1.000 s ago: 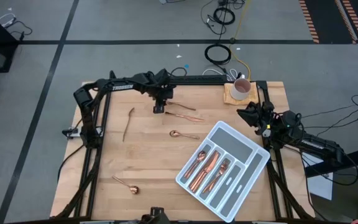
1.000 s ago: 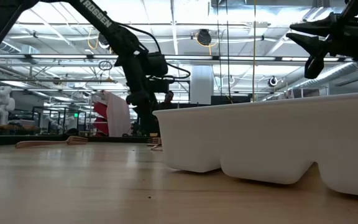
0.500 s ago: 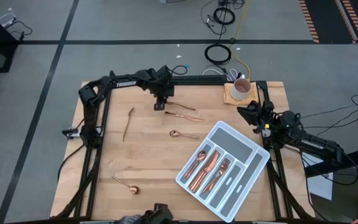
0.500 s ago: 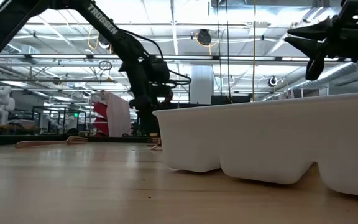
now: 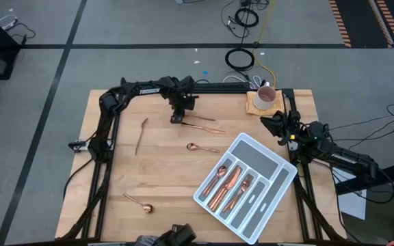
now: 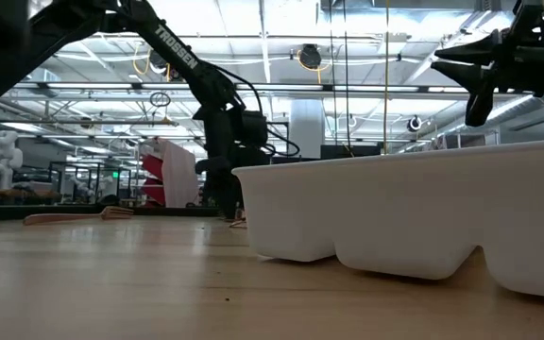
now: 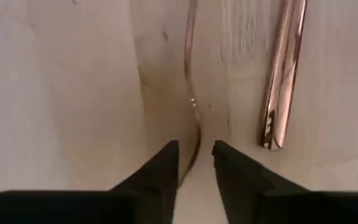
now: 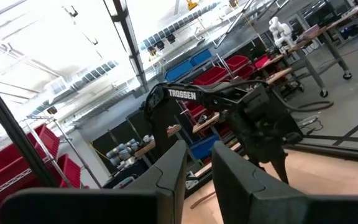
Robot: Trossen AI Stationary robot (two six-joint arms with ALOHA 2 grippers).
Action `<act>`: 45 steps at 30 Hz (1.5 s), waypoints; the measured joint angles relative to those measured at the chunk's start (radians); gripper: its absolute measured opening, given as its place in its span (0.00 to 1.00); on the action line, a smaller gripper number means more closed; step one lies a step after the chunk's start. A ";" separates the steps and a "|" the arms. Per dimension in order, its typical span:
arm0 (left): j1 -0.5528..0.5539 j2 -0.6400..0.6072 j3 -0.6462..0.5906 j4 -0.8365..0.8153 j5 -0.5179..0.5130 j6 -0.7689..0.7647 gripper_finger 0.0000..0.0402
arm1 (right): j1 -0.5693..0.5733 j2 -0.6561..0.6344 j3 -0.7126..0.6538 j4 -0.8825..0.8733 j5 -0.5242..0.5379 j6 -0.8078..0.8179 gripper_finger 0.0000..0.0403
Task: Sort silverware
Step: Put the gold table knife into the cutlery tray with the other gold table knives, then put the gold fork into the cutlery tray with the other gold forks
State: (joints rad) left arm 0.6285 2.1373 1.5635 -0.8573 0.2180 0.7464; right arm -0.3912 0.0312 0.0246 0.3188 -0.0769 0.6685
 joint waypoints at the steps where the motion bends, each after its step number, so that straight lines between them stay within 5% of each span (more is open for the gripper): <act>1: -0.001 0.002 0.000 -0.009 -0.001 0.001 0.23 | 0.000 0.000 0.000 -0.001 0.000 0.000 0.16; 6: -0.008 0.005 0.000 -0.025 -0.011 -0.004 0.03 | 0.000 0.000 0.000 -0.004 0.000 0.000 0.16; 21: -0.051 -0.109 0.007 0.003 -0.153 -0.059 0.01 | 0.000 0.000 0.000 0.017 0.015 0.027 0.16; 28: -0.100 -0.259 0.009 0.172 -0.176 -0.013 0.00 | 0.000 0.000 0.000 0.040 0.165 0.079 0.16; 38: -0.208 -0.396 0.009 0.552 -0.174 0.251 0.00 | 0.000 0.009 0.000 -0.094 0.236 0.273 0.16; 45: -0.321 -0.393 0.000 0.831 -0.305 0.712 0.00 | 0.000 0.036 0.000 -0.149 0.217 0.498 0.16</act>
State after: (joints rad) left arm 0.3070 1.7438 1.5634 -0.0258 -0.0875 1.4586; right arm -0.3912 0.0671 0.0242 0.1698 0.1399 1.1668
